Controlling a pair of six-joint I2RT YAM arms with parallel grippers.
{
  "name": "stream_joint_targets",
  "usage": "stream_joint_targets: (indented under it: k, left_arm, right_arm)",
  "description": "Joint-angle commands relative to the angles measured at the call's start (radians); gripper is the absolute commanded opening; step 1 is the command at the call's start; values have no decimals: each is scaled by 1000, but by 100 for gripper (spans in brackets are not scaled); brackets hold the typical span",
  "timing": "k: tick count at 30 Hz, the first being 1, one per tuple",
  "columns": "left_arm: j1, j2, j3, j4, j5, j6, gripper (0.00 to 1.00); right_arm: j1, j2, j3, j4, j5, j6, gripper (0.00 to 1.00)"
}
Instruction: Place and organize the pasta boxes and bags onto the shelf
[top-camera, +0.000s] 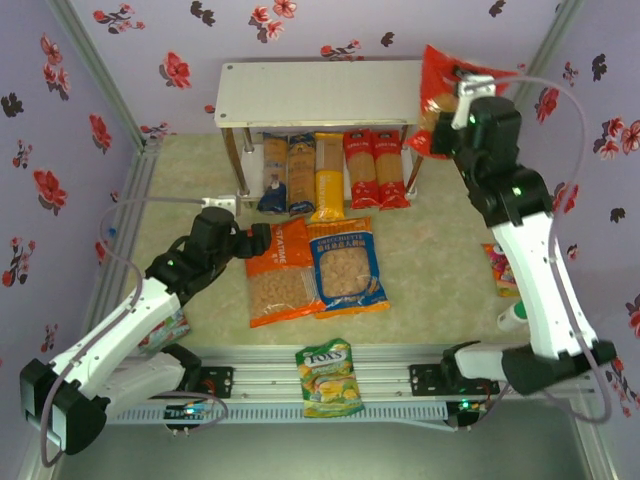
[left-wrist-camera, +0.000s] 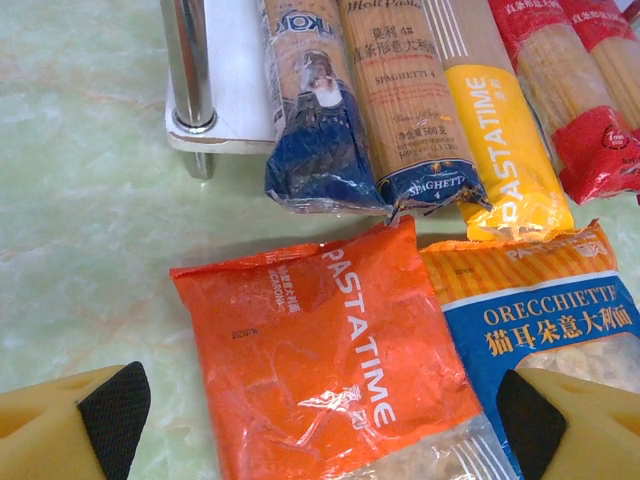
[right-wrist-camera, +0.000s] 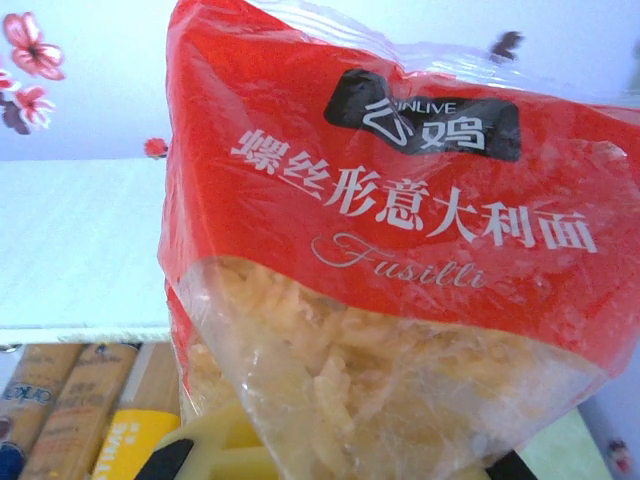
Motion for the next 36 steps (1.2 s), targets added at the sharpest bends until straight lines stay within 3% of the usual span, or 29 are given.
stream_joint_targets:
  k: [1,18,31,32,36]
  left_arm:
    - [5,-3,33,-14,4,26,94]
    - [12,30,55,-23,1,33,93]
    - [23,27,41,-30,-1,36,93]
    - [25,27,40,-32,-1,36,93]
    - [27,31,38,-33,-1,36,94]
  right_arm:
    - [5,61,135,204,-79,-78,0]
    - [5,378,457,178,-136,-135,0]
    - [5,454,385,156,-57,-134,0]
    - [6,459,384,144,-48,-123,3]
    - [4,456,355,131,4,-82,51]
